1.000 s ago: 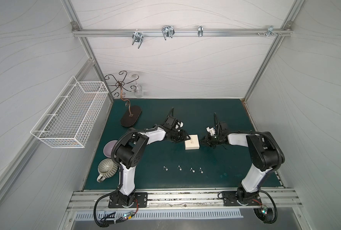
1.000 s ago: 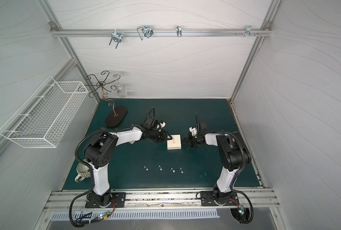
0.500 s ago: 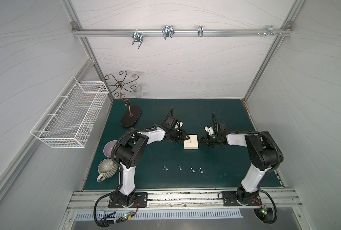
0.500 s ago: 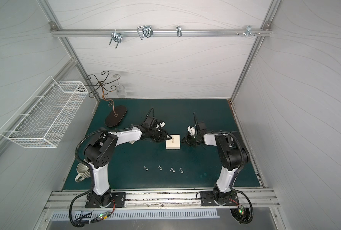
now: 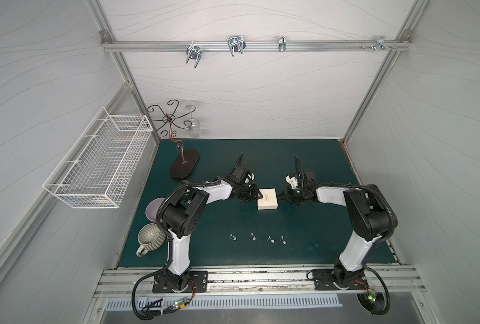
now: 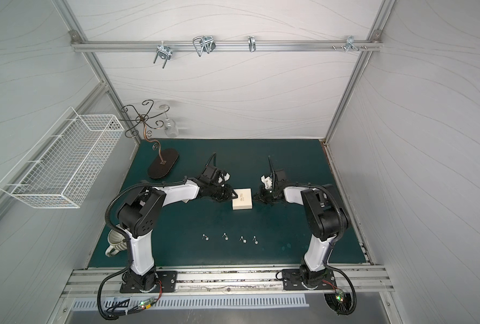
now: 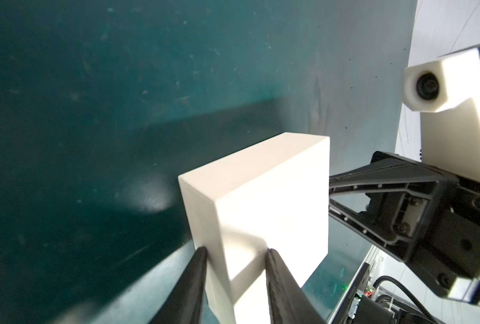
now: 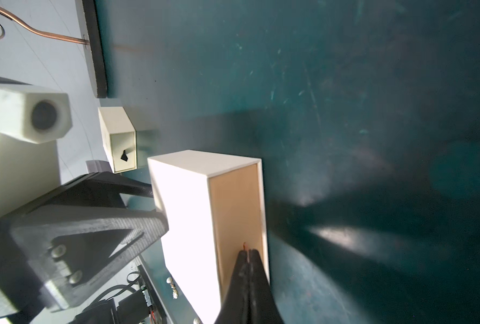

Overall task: Place the earrings into the drawer-style jewelry box
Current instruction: Open the drawer in the jewelry box.

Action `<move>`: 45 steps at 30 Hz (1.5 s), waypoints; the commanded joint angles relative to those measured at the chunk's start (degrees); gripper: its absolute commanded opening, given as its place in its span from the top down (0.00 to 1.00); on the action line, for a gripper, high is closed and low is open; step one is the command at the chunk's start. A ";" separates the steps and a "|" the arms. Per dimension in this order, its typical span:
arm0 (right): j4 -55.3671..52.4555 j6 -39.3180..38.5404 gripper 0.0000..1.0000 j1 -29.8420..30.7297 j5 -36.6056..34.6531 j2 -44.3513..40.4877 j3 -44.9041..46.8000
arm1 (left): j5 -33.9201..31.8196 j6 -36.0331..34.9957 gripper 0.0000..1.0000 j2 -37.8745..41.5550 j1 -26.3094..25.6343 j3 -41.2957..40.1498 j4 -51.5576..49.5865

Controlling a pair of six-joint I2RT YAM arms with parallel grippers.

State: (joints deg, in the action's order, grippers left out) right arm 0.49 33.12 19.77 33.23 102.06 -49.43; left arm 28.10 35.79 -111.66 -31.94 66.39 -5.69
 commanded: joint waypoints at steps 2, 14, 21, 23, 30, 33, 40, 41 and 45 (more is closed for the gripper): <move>-2.07 -1.62 1.00 0.53 -2.26 -1.21 -0.60 | -0.50 -0.37 0.62 1.64 -0.12 -0.31 0.49; -3.61 -3.39 1.00 -2.16 -5.96 -4.27 1.59 | -0.44 -0.78 0.62 0.97 -0.13 -0.43 0.16; -5.08 -4.38 1.00 -4.92 -8.47 -6.00 3.16 | -0.28 -1.38 0.63 0.85 0.04 -0.45 -0.17; -5.28 -4.37 1.00 -5.90 -9.32 -6.51 3.75 | -0.20 -1.67 0.63 0.83 0.06 -0.38 -0.24; -7.85 -5.55 1.00 -7.37 -13.57 -8.53 4.18 | -0.02 -2.54 0.63 0.56 0.39 -0.27 -0.90; -9.13 -6.14 1.00 -8.16 -15.32 -9.31 4.17 | 0.11 -2.79 0.63 0.58 0.71 -0.30 -1.03; -9.30 -7.06 1.00 -9.10 -14.95 -9.28 3.64 | 0.64 -3.53 0.63 0.55 0.89 -0.04 -1.51; -9.28 -7.18 1.00 -9.08 -14.73 -9.20 3.55 | 0.80 -3.70 0.63 0.46 0.93 0.05 -1.59; -9.62 -7.72 1.00 -9.10 -14.63 -8.42 3.05 | 1.08 -4.10 0.63 0.42 0.83 0.31 -1.87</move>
State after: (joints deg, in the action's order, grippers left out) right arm -7.16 26.65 11.16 20.12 93.71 -45.58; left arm 29.15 33.04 -111.59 -31.38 66.17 -6.07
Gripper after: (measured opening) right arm 0.046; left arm 0.366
